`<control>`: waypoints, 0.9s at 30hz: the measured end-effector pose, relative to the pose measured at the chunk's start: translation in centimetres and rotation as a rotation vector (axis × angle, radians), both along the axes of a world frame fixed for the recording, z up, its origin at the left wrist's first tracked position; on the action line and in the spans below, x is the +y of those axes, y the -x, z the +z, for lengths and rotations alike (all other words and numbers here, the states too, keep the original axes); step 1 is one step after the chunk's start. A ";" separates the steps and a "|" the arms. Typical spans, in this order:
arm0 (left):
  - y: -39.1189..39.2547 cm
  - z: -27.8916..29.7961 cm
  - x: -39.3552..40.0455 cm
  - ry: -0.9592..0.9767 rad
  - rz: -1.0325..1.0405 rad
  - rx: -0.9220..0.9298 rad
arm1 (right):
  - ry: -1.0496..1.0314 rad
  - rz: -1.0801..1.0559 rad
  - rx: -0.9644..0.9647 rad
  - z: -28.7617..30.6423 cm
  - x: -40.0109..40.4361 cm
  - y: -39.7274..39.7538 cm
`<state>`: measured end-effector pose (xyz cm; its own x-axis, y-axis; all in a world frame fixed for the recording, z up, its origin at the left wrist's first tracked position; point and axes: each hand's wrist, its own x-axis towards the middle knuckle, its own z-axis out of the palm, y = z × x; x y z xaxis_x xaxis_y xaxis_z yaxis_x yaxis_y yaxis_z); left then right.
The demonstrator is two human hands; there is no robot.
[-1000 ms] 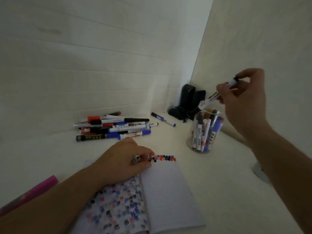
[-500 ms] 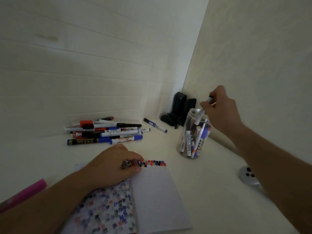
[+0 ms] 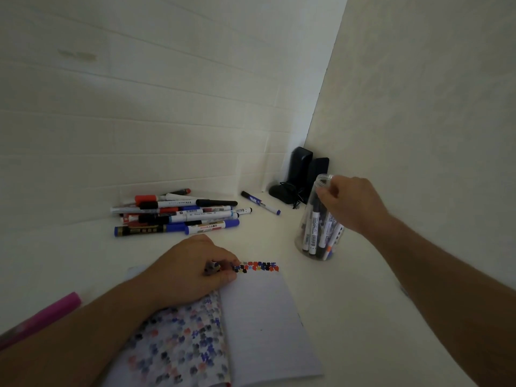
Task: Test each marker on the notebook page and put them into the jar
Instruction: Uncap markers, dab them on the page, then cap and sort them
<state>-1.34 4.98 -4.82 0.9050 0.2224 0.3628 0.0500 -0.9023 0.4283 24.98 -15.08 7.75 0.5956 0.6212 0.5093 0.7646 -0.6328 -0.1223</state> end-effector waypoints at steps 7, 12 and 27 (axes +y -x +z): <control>-0.5 -0.4 2.5 -0.035 0.270 -0.115 | -0.236 0.380 -0.449 -3.1 1.8 4.1; -0.4 -0.9 5.2 -0.166 0.547 -0.064 | 0.050 0.593 0.057 -9.2 5.2 10.1; -1.4 0.0 4.1 -0.321 0.575 0.123 | -0.290 0.483 0.576 -12.0 5.8 8.9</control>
<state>0.11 9.04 -4.85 0.7135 0.5797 0.3934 0.5922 -0.7991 0.1035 16.13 -9.32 -4.29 0.5130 0.7672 0.3850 0.7125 -0.1305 -0.6894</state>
